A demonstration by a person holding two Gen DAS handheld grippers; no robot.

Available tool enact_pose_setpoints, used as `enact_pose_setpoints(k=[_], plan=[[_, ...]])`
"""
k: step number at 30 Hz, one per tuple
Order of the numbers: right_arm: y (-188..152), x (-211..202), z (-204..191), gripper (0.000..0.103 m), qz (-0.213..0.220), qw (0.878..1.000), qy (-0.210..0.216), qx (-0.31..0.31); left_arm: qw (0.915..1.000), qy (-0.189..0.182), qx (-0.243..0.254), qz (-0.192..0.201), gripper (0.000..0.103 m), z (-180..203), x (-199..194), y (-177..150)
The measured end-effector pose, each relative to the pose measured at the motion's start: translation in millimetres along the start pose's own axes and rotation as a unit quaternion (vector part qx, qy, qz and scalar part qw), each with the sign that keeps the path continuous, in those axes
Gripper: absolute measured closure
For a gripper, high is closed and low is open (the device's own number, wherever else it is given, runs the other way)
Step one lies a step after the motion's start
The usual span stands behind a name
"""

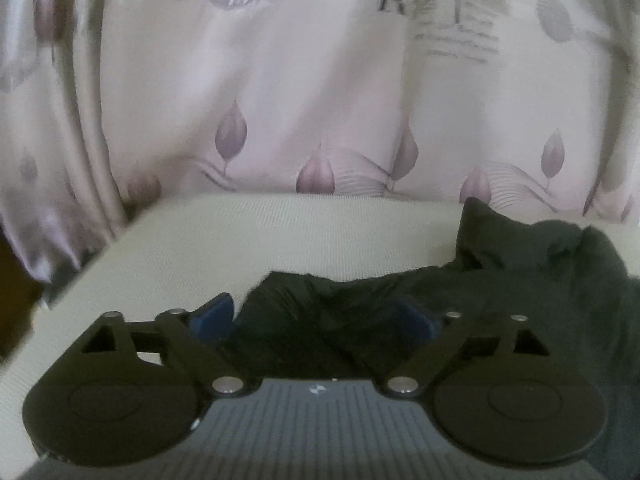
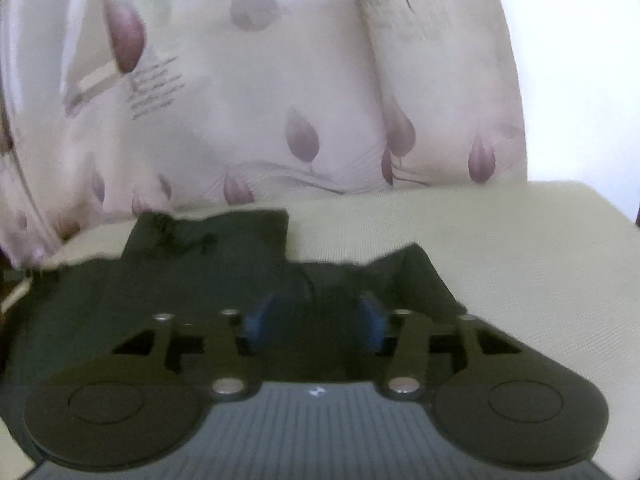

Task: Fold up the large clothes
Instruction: 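Lower the folded jacket onto the surface and open both grippers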

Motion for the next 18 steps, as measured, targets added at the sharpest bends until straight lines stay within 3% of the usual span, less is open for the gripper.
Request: enact_pose_setpoints(k=[8,18], plan=[[-41,-26,-1,0.045,0.0,1.0,-0.009,-0.002,0.9993,0.02,0.033,0.002,0.01,-5,-10,7],[-49,-28,-2,0.045,-0.003,1.0,-0.011,0.011,0.9985,0.033,0.043,-0.007,0.008,-19,-10,4]])
Point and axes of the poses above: each gripper's, at about its wrist camera, not at the fingertips, and x roughly the way its jaws point, z to its right, y to its top, the point moved 5 cm from there along x, roughly the way its jaws point, and after that the axes turned 2 degrees about x, right-handed, at the moved point
